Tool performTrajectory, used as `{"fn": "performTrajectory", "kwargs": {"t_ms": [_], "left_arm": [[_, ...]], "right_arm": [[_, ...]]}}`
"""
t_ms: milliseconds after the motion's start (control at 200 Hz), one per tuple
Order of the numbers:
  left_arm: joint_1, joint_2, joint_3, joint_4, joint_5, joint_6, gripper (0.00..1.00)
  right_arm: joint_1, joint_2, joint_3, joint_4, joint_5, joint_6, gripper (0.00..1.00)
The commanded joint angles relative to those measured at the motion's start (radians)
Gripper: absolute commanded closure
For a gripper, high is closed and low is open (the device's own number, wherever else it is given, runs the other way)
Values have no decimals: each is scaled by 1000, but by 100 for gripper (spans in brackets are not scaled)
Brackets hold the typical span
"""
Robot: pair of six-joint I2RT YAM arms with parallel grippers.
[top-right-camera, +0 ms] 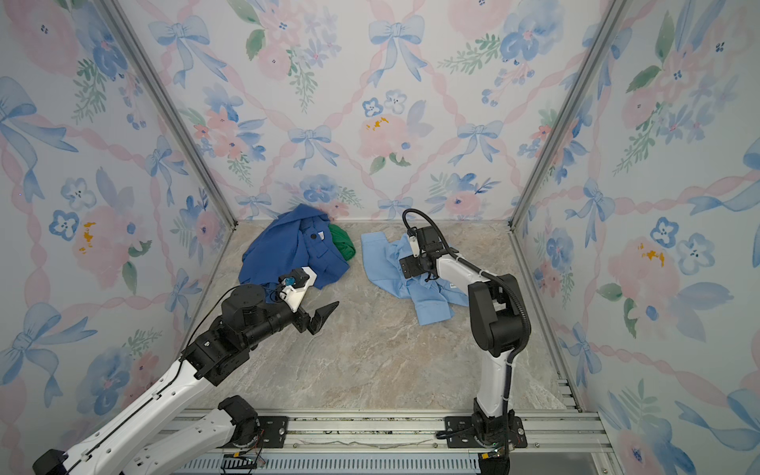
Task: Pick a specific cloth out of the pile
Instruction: 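Release the shirt and withdraw the left gripper while the right gripper grasps it, then lift the light blue shirt high with the right gripper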
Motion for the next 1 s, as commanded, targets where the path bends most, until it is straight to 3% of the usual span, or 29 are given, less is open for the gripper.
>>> {"fn": "performTrajectory", "kwargs": {"t_ms": [0, 165, 195, 260, 265, 270, 280, 310, 320, 420, 610, 735, 910, 990], "left_arm": [[16, 23, -14, -6, 30, 25, 2], [19, 61, 21, -4, 70, 54, 2], [19, 68, 29, -5, 73, 65, 2], [22, 84, 45, -5, 81, 84, 2], [23, 84, 46, -5, 82, 85, 2], [23, 85, 47, -5, 82, 86, 2], [24, 89, 50, -5, 82, 90, 2], [27, 94, 57, -5, 87, 95, 2], [28, 97, 59, -5, 87, 97, 2], [34, 114, 72, -4, 93, 113, 2], [45, 157, 116, -5, 110, 144, 2], [59, 190, 123, 17, 124, 142, 2], [79, 196, 90, 48, 146, 129, 2], [90, 186, 80, 67, 151, 123, 2]], "right_arm": [[21, 58, 92, -174, -23, -9, 3], [27, 163, 270, -421, -79, -10, 0], [28, 181, 293, -453, -84, -10, 6], [18, 221, 342, -511, -109, -3, 36], [17, 225, 349, -515, -109, -3, 45], [15, 229, 354, -519, -114, -2, 45], [12, 236, 363, -530, -119, 1, 54], [2, 255, 391, -553, -128, 12, 95], [0, 258, 395, -558, -129, 17, 100], [-20, 227, 397, -543, -141, 27, 100], [-73, -22, 457, -459, -14, 9, 100], [-150, -125, 670, -511, 20, 7, 100], [-258, -123, 1083, -661, 147, -77, 100], [-296, -150, 1135, -608, 204, -121, 100]]}}
